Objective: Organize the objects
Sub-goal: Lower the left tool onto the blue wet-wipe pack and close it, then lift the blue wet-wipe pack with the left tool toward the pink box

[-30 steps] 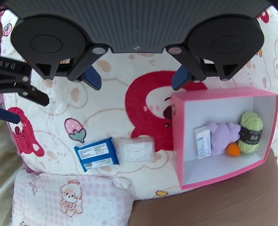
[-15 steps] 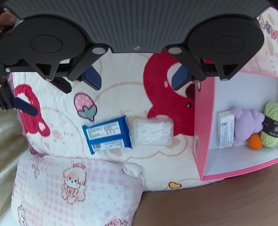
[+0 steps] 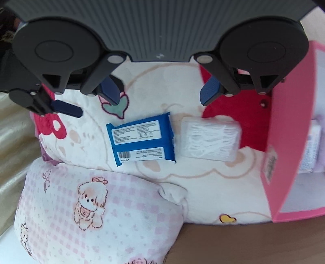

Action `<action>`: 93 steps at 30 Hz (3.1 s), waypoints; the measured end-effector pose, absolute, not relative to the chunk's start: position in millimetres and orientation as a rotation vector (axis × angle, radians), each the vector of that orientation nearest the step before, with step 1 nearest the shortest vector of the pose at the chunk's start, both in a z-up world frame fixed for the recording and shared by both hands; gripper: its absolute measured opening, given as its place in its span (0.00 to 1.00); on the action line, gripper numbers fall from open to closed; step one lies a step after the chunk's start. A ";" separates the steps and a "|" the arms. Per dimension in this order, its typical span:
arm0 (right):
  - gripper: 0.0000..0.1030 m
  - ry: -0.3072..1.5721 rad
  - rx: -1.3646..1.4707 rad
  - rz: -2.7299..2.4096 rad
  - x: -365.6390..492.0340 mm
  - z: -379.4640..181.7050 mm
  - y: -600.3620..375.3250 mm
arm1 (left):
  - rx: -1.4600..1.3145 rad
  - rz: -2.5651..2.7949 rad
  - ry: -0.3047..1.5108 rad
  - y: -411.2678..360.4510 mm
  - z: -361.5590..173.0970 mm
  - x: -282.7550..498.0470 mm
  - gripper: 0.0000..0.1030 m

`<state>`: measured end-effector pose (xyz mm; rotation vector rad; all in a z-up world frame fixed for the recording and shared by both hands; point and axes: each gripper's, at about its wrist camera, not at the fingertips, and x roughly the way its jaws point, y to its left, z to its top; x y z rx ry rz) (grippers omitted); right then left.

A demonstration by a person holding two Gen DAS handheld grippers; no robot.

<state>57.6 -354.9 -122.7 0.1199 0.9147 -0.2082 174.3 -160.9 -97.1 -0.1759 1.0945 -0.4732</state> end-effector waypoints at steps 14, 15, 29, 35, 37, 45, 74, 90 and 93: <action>0.90 0.924 0.062 -0.167 79.5 -154.8 -379.9 | -0.234 -0.536 1.096 -189.4 -132.2 207.1 0.69; 0.90 0.922 0.066 -0.168 80.9 -156.2 -382.7 | -0.230 -0.526 1.094 -190.5 -133.8 209.2 0.69; 0.90 0.920 0.098 -0.121 99.4 -170.9 -394.2 | -0.329 -0.472 1.150 -195.1 -165.4 229.3 0.60; 0.90 0.902 0.136 -0.144 105.6 -178.5 -394.6 | -0.374 -0.469 1.130 -188.7 -168.7 230.2 0.48; 0.81 0.885 0.130 -0.146 105.1 -177.4 -392.5 | -0.386 -0.478 1.129 -186.7 -169.4 230.1 0.45; 0.68 0.885 0.063 -0.165 95.9 -170.4 -379.3 | -0.391 -0.484 1.126 -188.6 -159.6 220.8 0.44; 0.80 0.950 0.167 -0.142 44.7 -163.7 -339.4 | -0.162 -0.528 1.281 -187.1 -146.4 169.4 0.49; 0.74 0.960 0.164 -0.156 54.0 -166.5 -339.5 | -0.232 -0.541 1.199 -178.3 -149.4 177.0 0.40; 0.74 0.974 0.191 -0.165 52.4 -162.9 -333.3 | -0.208 -0.537 1.202 -176.4 -145.0 169.9 0.40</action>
